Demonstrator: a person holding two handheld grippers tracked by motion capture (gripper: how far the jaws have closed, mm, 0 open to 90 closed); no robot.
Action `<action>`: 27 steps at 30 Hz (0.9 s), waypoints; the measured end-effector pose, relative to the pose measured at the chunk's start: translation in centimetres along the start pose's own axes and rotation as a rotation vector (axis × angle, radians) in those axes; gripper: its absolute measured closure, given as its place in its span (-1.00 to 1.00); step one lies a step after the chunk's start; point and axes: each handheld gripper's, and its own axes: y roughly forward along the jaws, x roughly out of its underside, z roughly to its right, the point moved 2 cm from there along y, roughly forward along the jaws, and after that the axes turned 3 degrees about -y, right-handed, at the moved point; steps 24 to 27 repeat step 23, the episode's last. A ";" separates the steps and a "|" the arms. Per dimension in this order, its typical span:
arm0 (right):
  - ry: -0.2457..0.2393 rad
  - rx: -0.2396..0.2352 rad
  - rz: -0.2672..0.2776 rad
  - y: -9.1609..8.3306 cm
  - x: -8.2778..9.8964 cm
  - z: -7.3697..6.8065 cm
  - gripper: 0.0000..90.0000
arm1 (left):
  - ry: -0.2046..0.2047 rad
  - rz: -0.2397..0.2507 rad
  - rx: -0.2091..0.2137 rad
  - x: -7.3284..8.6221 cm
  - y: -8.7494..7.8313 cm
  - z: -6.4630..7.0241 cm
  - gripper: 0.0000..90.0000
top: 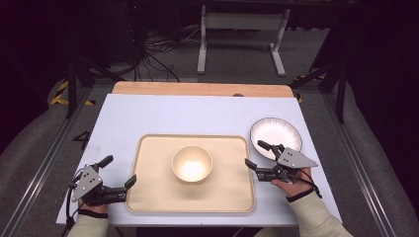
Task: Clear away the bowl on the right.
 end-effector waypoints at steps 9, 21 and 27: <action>0.021 0.007 -0.026 -0.2 1.3 -0.1 -0.50 | 0.001 -0.003 0.000 0.0 0.0 0.0 -1.00; 0.041 -0.009 -0.059 0.1 2.1 -0.4 -0.50 | 0.005 -0.006 0.003 0.0 0.0 0.0 -1.00; 0.046 -0.008 -0.060 0.2 2.2 -0.3 -0.50 | 0.005 -0.005 0.003 0.0 0.0 0.0 -1.00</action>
